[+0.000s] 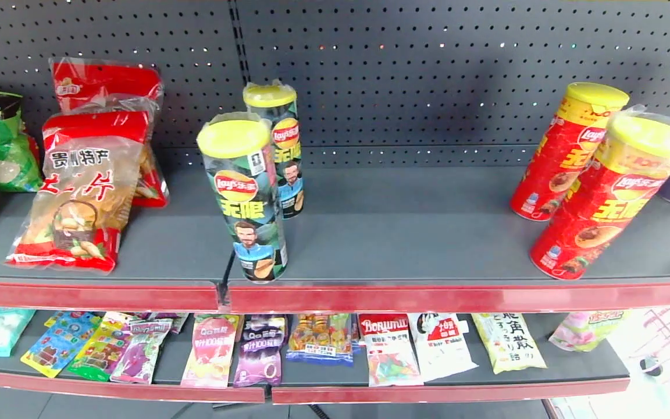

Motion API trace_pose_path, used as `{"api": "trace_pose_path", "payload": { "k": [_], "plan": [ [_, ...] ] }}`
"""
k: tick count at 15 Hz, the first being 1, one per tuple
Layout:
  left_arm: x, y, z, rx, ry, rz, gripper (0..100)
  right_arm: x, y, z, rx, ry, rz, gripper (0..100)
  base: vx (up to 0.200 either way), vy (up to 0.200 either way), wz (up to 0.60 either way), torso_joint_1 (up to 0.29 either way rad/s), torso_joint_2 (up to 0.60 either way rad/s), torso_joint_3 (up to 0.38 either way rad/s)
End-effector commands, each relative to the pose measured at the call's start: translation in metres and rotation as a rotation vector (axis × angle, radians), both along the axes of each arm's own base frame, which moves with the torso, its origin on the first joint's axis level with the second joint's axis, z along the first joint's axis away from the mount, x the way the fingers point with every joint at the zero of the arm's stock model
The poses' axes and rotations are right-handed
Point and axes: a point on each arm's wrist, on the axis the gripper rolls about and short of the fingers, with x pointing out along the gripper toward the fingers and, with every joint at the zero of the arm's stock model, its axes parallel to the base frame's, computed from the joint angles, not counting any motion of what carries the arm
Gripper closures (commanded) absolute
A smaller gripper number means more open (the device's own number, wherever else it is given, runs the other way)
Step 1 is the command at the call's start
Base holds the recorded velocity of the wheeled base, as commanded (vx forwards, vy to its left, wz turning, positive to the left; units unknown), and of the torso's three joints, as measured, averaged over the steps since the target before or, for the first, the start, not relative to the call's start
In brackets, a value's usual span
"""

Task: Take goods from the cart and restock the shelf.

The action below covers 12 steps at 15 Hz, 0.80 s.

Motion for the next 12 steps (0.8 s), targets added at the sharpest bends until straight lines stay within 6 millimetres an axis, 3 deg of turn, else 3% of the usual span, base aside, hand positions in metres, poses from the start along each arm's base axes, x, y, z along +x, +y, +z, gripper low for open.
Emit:
{"api": "trace_pose_path", "payload": {
  "k": [1,8,11,12],
  "plan": [
    [0.0001,0.0000,0.0000,0.000,0.001,0.000,0,0.0001,0.0000,0.0001,0.000,0.001,0.000,0,0.000,-0.200,0.00,-0.002,0.00,0.002],
    [0.0001,0.0000,0.0000,0.000,0.001,0.000,0,0.0001,0.0000,0.0001,0.000,0.001,0.000,0,0.000,-0.200,0.00,-0.002,0.00,0.000],
    [0.0001,0.0000,0.0000,0.000,0.001,0.000,0,0.0001,0.0000,0.0001,0.001,0.001,0.000,0,0.000,0.000,0.00,0.000,0.00,0.000],
    [0.0001,0.0000,0.0000,0.000,0.001,0.000,0,0.0001,0.0000,0.0001,0.001,0.001,0.000,0,0.000,0.000,-0.60,0.002,0.00,0.007]
  ]
}}
